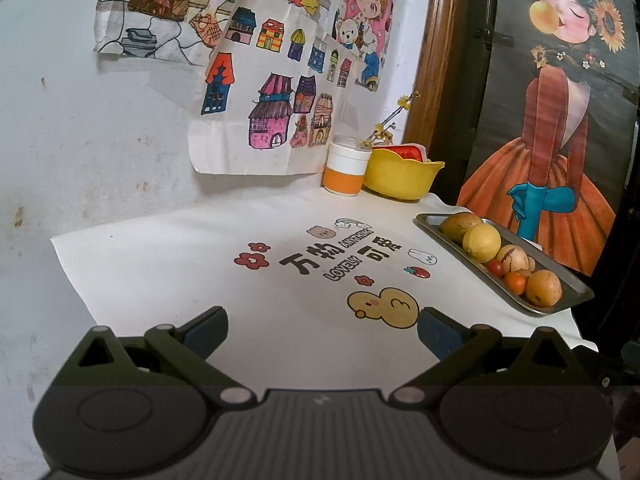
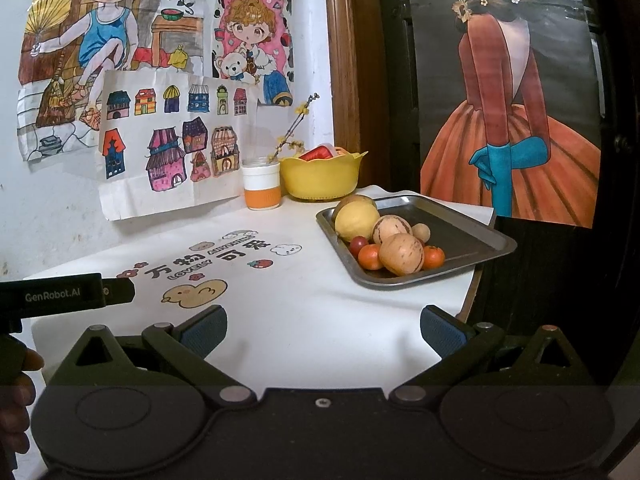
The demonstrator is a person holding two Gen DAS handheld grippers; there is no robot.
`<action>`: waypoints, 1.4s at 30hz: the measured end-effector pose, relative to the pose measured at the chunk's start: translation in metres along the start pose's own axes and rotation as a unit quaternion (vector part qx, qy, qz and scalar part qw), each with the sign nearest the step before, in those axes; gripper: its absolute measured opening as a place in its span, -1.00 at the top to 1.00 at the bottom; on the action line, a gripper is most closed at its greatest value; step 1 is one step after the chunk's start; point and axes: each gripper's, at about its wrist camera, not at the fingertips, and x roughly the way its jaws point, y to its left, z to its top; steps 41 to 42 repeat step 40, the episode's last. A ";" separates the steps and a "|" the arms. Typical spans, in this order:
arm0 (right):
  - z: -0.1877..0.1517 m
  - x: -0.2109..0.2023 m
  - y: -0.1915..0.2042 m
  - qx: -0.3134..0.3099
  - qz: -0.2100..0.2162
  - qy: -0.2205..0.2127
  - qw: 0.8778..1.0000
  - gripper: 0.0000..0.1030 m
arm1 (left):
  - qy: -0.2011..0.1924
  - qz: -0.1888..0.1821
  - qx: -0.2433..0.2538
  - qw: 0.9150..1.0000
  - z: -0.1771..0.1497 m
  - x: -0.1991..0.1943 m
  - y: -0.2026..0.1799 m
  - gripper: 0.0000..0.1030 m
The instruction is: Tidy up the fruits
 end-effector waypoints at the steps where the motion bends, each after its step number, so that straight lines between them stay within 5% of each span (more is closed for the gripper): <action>1: 0.000 0.000 0.000 0.000 0.000 0.000 1.000 -0.99 | 0.000 0.000 0.000 1.000 0.000 0.000 0.000 -0.99; 30: -0.001 0.001 0.000 0.001 0.000 0.002 1.000 -0.99 | 0.019 0.013 0.002 1.000 -0.002 0.001 -0.006 -0.99; 42: -0.006 0.003 0.006 0.001 0.000 0.006 1.000 -0.99 | -0.003 0.013 -0.002 1.000 -0.001 -0.004 -0.004 -0.99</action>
